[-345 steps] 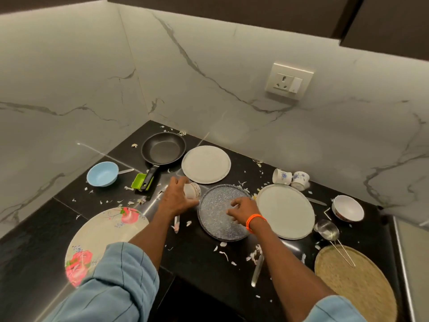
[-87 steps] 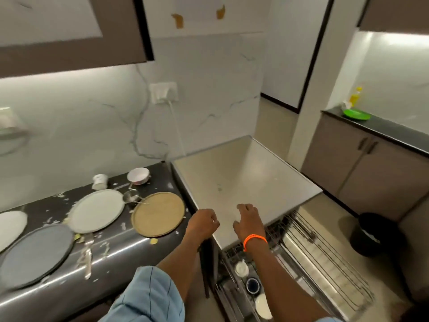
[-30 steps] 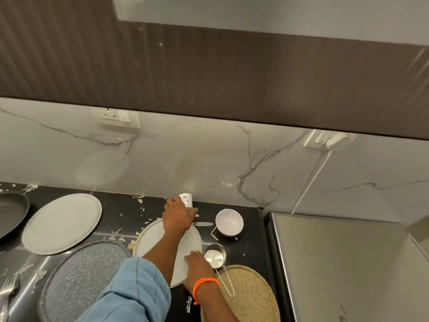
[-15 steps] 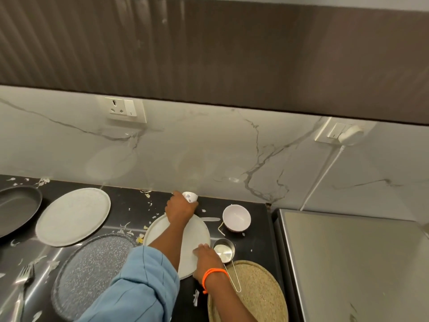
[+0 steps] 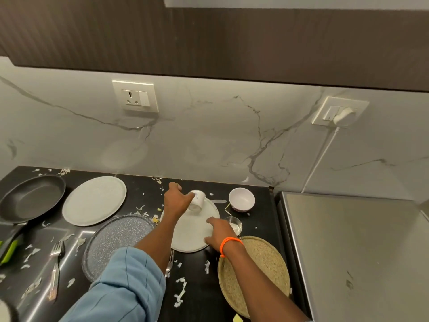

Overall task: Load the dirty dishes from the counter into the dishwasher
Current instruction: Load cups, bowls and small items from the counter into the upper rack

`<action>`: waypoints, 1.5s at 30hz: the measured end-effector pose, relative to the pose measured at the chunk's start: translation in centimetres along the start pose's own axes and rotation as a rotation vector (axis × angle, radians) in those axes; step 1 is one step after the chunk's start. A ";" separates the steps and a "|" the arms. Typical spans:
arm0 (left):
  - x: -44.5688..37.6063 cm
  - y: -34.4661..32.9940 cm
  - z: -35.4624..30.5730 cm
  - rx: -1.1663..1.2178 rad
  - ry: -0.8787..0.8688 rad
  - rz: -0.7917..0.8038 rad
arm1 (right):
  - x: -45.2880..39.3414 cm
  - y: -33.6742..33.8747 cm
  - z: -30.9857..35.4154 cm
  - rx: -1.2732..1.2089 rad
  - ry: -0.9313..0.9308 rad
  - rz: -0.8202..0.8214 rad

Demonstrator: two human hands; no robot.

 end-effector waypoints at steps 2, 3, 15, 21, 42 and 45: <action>1.0 -0.4 0.0 -0.006 -0.001 0.021 | 0.5 1.1 0.0 -0.038 -0.039 -0.041; 1.5 -0.7 -0.2 -0.019 -0.022 0.026 | 0.7 1.4 0.0 -0.052 -0.057 -0.059; 7.4 -7.1 -1.0 -0.270 -0.221 0.345 | 3.0 3.4 -3.9 -0.105 -0.160 -0.237; 7.0 -6.7 -1.0 -0.184 -0.125 0.286 | 3.5 4.3 -5.1 -0.135 -0.163 -0.313; 28.1 -10.3 -11.6 0.227 -0.049 0.532 | 16.2 14.7 -15.7 -0.266 -0.184 -0.739; 34.2 -11.1 -12.5 0.167 -0.061 0.643 | 20.9 15.5 -19.8 -0.259 -0.282 -0.754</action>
Point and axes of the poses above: each hand's wrist, its own x-axis away from the middle knuckle, its own y-axis out of the back of the hand, z = x × y, the point moved 7 cm from there along -x, towards the middle knuckle, and after that the axes turned 14 degrees about -z, right-handed, at the moved point
